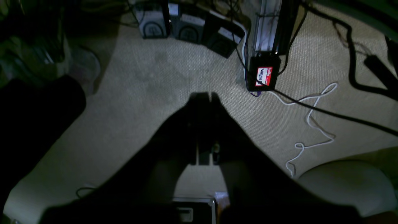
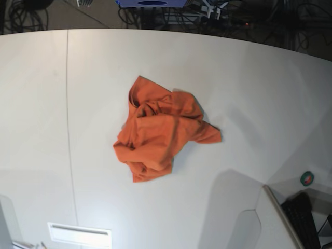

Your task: Layout the t-shirt on the table in an organized manner, then fold the t-shirt properly

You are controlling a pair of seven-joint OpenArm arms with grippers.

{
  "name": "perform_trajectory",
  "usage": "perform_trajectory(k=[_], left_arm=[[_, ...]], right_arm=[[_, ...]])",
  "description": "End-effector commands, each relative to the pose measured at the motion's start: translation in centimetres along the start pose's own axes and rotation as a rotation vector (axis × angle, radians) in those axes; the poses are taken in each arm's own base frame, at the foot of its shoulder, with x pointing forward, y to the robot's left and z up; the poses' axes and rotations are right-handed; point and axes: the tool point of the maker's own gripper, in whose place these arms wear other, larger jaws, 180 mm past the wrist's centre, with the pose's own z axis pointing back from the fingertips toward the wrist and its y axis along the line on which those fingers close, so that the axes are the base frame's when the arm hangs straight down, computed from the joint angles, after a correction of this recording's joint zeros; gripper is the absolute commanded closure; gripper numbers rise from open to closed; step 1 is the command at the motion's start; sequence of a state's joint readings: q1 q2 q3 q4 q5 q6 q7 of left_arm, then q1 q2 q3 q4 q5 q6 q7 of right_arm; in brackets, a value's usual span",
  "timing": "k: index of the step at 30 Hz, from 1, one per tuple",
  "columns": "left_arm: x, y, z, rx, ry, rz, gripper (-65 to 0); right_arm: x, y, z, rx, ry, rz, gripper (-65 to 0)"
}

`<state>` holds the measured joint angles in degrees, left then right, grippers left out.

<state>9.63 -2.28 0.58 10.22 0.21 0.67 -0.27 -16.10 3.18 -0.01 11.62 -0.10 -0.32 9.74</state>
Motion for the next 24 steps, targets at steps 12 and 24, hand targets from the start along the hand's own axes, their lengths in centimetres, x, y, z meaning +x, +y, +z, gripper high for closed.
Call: perform_trajectory(k=[12, 24], left_arm=[[-6.3, 3.9, 2.2, 0.052, -0.035, -0.057, 0.0], [-6.2, 5.3, 8.6, 0.053, -0.232, -0.138, 0.0]], right_arm=[[-6.4, -1.2, 2.2, -0.015, 0.035, 0.017, 0.0], [-4.7, 0.0, 9.8, 0.002, -0.167, 0.042, 0.0]])
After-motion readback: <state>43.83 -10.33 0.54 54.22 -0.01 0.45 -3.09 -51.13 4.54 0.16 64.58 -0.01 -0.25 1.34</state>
